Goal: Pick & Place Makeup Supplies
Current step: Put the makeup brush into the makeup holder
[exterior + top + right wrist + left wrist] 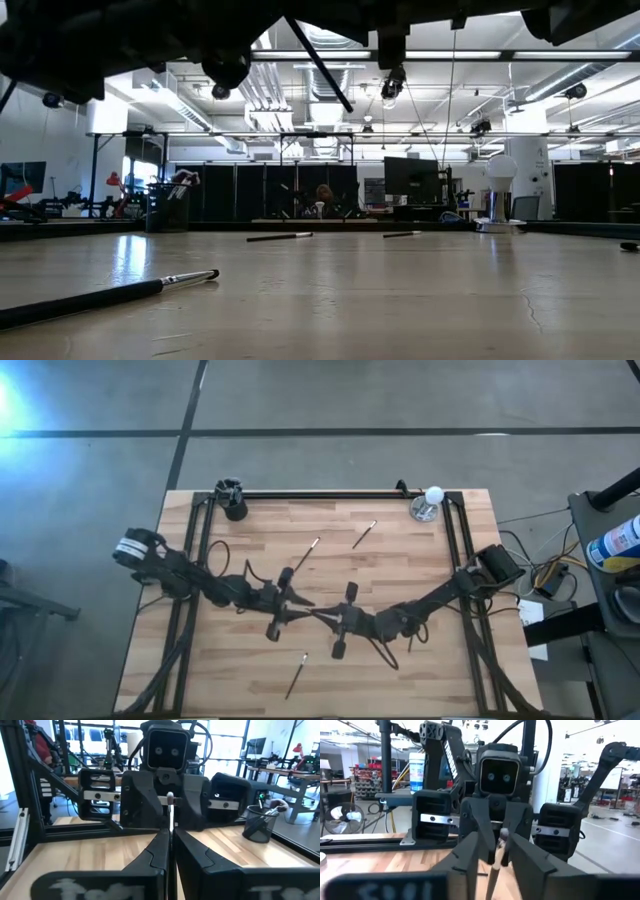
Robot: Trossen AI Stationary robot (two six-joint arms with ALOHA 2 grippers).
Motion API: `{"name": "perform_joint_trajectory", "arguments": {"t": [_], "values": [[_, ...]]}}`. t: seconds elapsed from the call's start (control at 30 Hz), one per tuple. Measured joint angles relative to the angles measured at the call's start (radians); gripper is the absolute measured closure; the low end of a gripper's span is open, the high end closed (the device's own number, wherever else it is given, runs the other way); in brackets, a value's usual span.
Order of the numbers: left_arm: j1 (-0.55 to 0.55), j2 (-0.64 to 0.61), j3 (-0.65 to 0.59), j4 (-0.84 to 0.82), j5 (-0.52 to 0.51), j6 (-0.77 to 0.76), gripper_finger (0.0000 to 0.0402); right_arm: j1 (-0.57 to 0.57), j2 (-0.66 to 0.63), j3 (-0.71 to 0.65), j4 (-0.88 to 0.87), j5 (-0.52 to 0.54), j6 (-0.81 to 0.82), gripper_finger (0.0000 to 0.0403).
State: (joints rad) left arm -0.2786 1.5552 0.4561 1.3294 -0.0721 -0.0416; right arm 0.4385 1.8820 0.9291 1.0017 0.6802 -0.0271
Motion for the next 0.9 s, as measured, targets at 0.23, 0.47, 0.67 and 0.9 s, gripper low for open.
{"name": "perform_joint_trajectory", "arguments": {"t": [0.23, 0.47, 0.67, 0.9], "values": [[0.0, -0.021, 0.0, -0.01, -0.019, 0.0, 0.0391, 0.0, 0.0, 0.0, 0.0, 0.002, 0.003, 0.038], [0.0, -0.118, -0.002, -0.15, -0.142, -0.001, 0.0398, -0.001, 0.0, 0.0, -0.013, 0.069, 0.025, 0.035], [0.01, -0.294, -0.002, -0.36, -0.32, 0.03, 0.04, 0.0, 0.0, 0.0, -0.106, 0.106, 0.076, 0.0303], [0.068, -0.533, -0.002, -0.705, -0.525, 0.0, 0.0401, 0.001, 0.0, 0.0, -0.259, 0.105, 0.108, 0.0298]]}}
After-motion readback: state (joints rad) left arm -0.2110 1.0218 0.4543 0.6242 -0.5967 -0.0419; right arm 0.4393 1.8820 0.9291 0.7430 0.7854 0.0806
